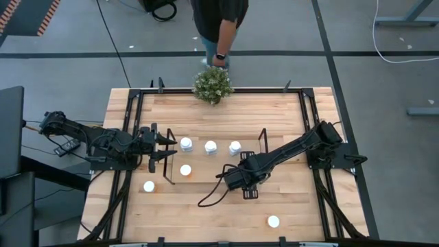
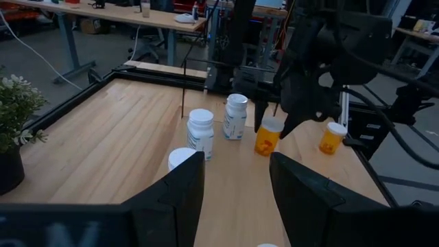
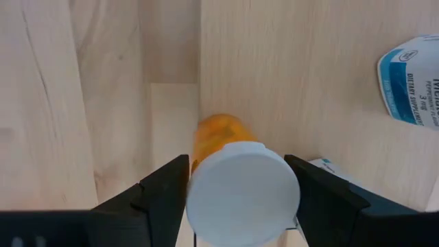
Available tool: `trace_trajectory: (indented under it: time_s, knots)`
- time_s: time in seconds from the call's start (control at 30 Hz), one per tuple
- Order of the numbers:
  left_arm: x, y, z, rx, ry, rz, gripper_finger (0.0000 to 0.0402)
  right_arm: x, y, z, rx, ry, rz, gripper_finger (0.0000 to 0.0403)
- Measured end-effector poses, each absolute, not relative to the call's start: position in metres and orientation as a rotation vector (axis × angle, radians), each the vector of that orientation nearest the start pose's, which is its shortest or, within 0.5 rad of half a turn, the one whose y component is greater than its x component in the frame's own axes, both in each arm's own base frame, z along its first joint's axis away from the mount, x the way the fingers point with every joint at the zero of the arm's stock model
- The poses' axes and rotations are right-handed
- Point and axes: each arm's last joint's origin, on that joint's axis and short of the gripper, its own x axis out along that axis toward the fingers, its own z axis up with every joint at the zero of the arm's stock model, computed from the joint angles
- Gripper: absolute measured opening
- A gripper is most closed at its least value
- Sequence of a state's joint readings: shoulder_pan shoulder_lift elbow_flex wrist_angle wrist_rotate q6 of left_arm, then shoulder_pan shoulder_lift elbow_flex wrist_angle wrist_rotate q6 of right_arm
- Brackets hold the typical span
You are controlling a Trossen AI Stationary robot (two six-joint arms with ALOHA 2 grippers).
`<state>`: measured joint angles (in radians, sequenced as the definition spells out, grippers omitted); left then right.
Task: Pick and place medicine bottles onto shelf by color
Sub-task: Put the top orange pill bottle on the shelf, then adjust the white pill bottle on the shelf
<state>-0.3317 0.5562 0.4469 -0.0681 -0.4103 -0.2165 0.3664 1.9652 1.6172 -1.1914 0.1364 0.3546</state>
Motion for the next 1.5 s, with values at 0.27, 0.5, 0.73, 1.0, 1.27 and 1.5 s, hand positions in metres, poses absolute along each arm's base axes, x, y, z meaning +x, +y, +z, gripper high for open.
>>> trace_trajectory:
  time_s: [0.27,0.5,0.73,1.0,1.27,1.5]
  knots:
    - [0.135,-0.034,0.259,-0.152,0.156,0.096,0.0172,0.352,0.129,0.224,-0.095,1.491,-0.087,0.0245]
    - [0.135,-0.034,0.259,-0.152,0.156,0.096,0.0172,0.352,0.128,0.225,-0.094,1.49,-0.089,0.0254]
    - [0.135,-0.034,0.259,-0.153,0.156,0.096,0.0172,0.352,0.128,0.225,-0.097,1.493,-0.092,0.0269]
    - [0.135,-0.034,0.259,-0.151,0.156,0.096,0.0172,0.349,0.125,0.226,-0.117,1.53,-0.096,0.0269]
    - [0.135,-0.034,0.259,-0.149,0.156,0.096,0.0172,0.35,0.126,0.235,-0.123,1.52,-0.084,0.0269]
    - [0.135,-0.034,0.259,-0.15,0.161,0.097,0.0172,0.355,0.127,0.267,-0.111,1.469,-0.077,0.0269]
